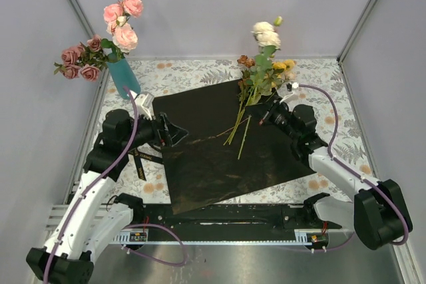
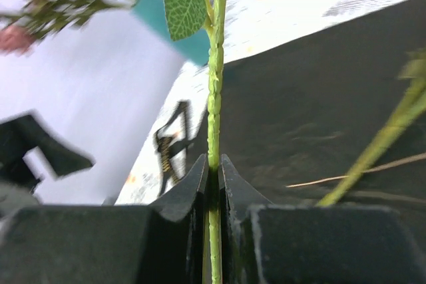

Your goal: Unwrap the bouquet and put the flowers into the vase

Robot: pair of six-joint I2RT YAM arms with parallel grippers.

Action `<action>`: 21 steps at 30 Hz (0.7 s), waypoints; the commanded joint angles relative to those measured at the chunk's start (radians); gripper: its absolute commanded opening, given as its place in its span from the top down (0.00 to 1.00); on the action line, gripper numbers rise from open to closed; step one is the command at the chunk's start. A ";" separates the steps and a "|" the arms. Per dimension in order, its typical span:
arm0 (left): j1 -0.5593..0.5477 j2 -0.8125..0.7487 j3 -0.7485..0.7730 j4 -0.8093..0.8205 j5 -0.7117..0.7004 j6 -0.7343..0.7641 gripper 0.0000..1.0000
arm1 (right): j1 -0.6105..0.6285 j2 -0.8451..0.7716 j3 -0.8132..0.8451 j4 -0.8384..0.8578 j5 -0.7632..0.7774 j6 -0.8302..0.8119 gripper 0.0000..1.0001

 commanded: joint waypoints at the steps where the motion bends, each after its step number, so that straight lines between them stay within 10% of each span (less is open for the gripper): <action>1: -0.130 0.051 0.101 0.156 0.047 -0.060 0.12 | 0.109 -0.048 -0.018 0.176 -0.211 -0.023 1.00; 21: -0.396 0.370 0.247 0.582 0.038 -0.241 0.38 | 0.367 -0.027 0.017 0.265 -0.321 -0.034 1.00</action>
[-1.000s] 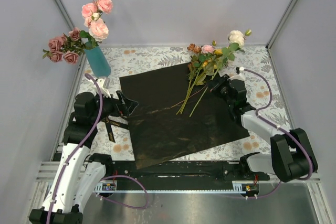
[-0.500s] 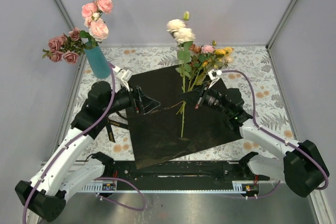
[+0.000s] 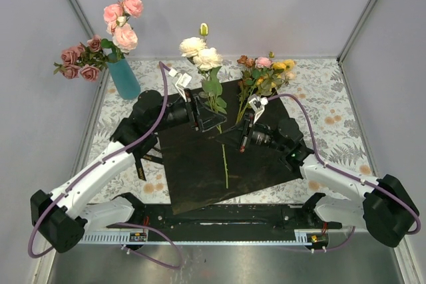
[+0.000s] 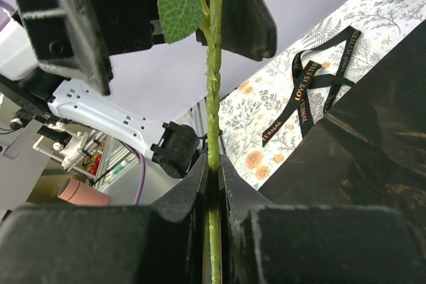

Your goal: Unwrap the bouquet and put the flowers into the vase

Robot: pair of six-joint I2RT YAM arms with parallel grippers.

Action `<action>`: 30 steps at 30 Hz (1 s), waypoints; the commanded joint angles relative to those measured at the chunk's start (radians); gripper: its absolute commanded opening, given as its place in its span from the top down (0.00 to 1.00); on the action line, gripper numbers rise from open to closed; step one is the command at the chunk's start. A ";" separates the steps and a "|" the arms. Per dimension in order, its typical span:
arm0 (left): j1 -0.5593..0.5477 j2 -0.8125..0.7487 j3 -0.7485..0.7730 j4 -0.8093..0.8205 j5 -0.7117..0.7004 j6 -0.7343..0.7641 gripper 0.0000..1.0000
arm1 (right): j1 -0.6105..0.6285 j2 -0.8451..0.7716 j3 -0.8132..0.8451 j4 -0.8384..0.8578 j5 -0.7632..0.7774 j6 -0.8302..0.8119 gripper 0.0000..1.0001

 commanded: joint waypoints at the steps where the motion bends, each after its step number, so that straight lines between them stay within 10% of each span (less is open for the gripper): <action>1: -0.016 0.066 0.070 0.127 0.019 -0.031 0.43 | 0.013 0.005 0.028 0.062 -0.042 -0.023 1.00; 6: -0.018 0.094 0.091 0.115 -0.010 -0.011 1.00 | 0.013 -0.005 0.005 0.054 -0.016 -0.042 0.83; 13: -0.018 0.063 0.171 -0.033 -0.316 0.231 1.00 | 0.013 -0.076 -0.082 0.053 0.155 -0.071 0.01; 21: 0.022 0.027 0.071 0.373 -0.898 0.683 1.00 | 0.012 -0.179 -0.145 0.024 0.207 -0.137 0.01; 30: 0.298 0.291 0.329 0.532 -0.895 0.818 1.00 | 0.013 -0.214 -0.148 0.024 0.212 -0.158 0.01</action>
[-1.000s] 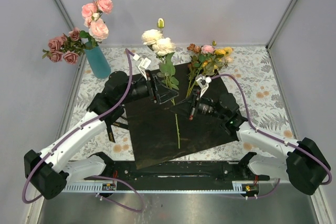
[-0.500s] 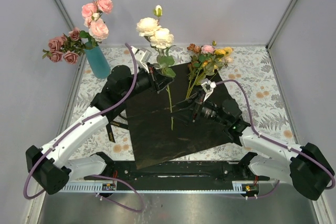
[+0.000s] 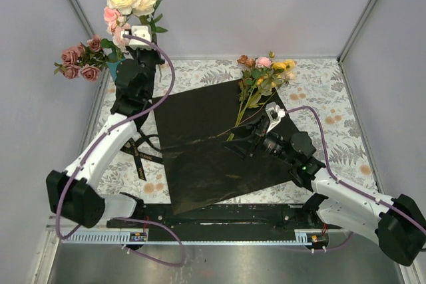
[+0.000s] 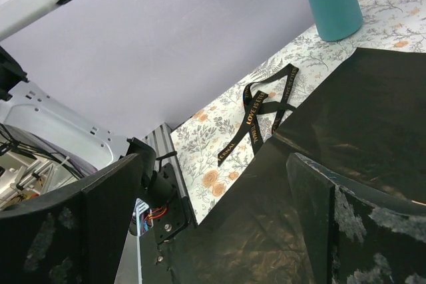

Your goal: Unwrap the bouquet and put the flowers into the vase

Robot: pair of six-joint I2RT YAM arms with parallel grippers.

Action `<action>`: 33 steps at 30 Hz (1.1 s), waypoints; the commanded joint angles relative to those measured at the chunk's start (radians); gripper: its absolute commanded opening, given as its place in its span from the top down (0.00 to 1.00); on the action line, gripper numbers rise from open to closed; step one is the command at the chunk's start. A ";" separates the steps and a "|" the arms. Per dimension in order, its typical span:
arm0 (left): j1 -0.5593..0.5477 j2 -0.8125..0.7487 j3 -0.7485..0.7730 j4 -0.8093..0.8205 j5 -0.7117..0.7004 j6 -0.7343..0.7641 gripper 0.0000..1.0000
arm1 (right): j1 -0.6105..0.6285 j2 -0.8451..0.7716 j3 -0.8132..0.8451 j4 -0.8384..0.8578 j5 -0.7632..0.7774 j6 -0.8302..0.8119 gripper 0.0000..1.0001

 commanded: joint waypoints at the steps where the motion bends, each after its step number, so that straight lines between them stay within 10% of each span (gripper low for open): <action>1: 0.117 0.107 0.145 0.168 -0.040 0.109 1.00 | 0.004 -0.021 0.001 0.019 0.022 -0.038 0.01; 14: 0.293 0.381 0.410 0.243 -0.032 0.210 1.00 | 0.003 -0.009 0.017 -0.001 0.035 -0.090 0.01; 33: 0.345 0.447 0.375 0.285 -0.087 0.229 1.00 | 0.003 0.004 -0.002 0.021 0.037 -0.085 0.01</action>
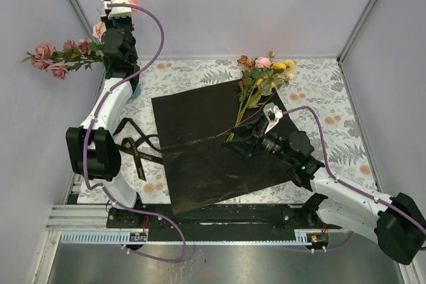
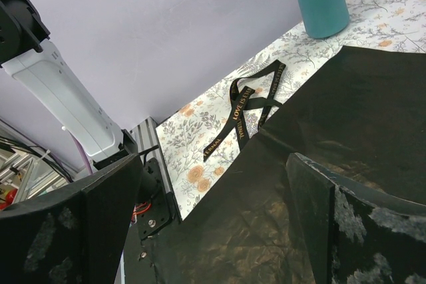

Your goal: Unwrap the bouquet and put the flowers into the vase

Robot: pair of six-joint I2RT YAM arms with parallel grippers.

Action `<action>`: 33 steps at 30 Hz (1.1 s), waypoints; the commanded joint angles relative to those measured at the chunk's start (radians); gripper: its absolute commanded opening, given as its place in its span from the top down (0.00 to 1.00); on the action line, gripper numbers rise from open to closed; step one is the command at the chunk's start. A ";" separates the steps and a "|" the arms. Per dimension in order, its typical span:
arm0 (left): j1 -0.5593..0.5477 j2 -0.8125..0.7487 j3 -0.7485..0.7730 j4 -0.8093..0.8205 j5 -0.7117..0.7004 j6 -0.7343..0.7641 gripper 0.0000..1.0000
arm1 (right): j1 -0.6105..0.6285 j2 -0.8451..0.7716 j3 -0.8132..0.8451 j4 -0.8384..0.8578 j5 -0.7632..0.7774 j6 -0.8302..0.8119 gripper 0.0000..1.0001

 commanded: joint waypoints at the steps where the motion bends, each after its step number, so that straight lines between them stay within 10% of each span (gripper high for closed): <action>1: 0.009 0.003 -0.012 0.037 -0.037 -0.018 1.00 | 0.004 -0.012 -0.002 0.037 0.033 -0.022 0.01; 10: 0.020 0.029 -0.058 -0.061 -0.086 -0.090 0.94 | 0.003 -0.033 0.001 0.008 0.037 -0.037 0.01; 25: 0.023 -0.089 -0.107 -0.364 -0.028 -0.173 0.09 | 0.003 -0.082 0.041 -0.115 0.084 -0.022 0.00; 33: 0.023 -0.278 -0.152 -0.719 0.189 -0.389 0.01 | 0.004 -0.121 0.107 -0.362 0.303 0.114 0.01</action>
